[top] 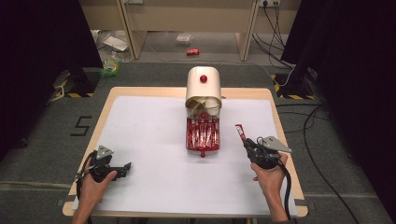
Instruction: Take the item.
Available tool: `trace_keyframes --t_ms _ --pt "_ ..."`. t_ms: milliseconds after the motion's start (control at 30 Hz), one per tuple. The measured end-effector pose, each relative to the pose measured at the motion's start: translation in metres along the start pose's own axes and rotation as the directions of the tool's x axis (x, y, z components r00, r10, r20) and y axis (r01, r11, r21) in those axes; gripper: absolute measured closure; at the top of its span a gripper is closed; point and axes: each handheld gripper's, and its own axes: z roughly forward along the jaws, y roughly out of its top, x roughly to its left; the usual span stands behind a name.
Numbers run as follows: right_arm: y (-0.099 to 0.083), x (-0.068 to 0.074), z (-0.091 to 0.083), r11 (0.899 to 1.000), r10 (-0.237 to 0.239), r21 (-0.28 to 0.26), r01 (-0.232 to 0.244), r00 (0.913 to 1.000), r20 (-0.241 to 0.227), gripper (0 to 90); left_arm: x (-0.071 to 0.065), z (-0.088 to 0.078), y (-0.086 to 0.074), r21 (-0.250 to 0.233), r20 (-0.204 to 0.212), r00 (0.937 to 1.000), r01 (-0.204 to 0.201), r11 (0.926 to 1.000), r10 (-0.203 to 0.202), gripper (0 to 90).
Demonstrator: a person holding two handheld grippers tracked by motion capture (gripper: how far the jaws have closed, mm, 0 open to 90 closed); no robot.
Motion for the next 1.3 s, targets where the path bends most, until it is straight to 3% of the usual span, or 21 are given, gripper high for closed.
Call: trace_keyframes --t_ms 800,1300 --pt "-0.011 -0.030 0.004 0.999 0.035 0.017 -0.036 0.9978 0.056 81.7 0.001 0.000 0.000 0.000 0.006 1.0000 0.003 1.0000 -0.003 2.4" --pt "-0.018 -0.039 0.007 0.998 0.050 0.033 -0.053 0.9964 0.069 81.7 0.001 0.000 0.000 0.000 0.006 1.0000 0.004 1.0000 -0.004 2.4"
